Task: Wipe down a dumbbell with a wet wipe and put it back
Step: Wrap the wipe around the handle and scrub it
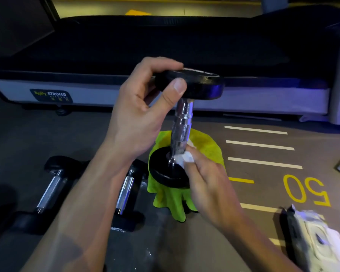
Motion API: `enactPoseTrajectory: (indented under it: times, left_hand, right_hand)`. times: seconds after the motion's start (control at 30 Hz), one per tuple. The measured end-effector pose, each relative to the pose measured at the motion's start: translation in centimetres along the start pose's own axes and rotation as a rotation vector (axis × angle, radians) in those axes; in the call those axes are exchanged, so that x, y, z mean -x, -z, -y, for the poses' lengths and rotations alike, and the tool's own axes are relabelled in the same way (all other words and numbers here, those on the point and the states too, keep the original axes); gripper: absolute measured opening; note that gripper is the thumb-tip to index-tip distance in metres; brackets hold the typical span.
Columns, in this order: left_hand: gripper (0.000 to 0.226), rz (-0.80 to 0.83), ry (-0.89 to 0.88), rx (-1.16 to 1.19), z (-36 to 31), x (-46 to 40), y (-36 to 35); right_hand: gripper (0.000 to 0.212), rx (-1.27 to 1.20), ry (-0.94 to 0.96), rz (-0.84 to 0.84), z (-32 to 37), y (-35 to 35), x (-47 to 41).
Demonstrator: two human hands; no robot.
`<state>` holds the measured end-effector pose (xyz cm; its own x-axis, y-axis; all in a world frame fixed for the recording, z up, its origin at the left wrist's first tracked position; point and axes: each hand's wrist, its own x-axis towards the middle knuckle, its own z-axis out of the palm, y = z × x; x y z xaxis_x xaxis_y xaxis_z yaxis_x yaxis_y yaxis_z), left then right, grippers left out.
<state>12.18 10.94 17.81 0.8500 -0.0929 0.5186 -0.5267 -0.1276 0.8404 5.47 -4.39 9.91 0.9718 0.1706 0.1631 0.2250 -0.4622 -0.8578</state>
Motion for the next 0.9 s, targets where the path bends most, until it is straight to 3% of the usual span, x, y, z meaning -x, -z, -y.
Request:
enactPoseTrajectory:
  times: [0.17, 0.27, 0.47, 0.53, 0.6, 0.77, 0.9]
  left_hand:
    - [0.017, -0.028, 0.007, -0.013, 0.1, -0.4, -0.5]
    - [0.018, -0.028, 0.030, -0.057, -0.2, -0.7, -1.0]
    - [0.057, -0.072, 0.090, -0.155, -1.0, -0.5, -1.9]
    - [0.063, -0.120, 0.075, -0.158, -1.2, -0.3, -2.0]
    - [0.063, -0.158, 0.043, -0.163, -1.3, -0.1, -2.0]
    - [0.060, -0.203, -0.033, -0.091, -2.0, 0.0, -2.7]
    - [0.046, -0.078, -0.058, -0.088, -1.9, -0.7, -3.5]
  right_hand:
    - [0.045, 0.042, 0.065, -0.068, 0.8, 0.0, 3.9]
    - [0.042, -0.195, -0.042, -0.024, 0.0, 0.5, 1.1]
    - [0.026, -0.382, -0.076, 0.134, -2.0, 0.0, -3.1]
    - [0.017, -0.430, -0.042, 0.178, -2.2, 0.2, -3.4]
    - [0.021, -0.460, -0.008, 0.195, -2.1, 0.4, -3.4]
    - [0.017, -0.448, 0.025, 0.071, -3.0, 1.9, -2.8]
    - [0.021, -0.275, -0.011, -0.041, -3.0, 3.9, -2.5]
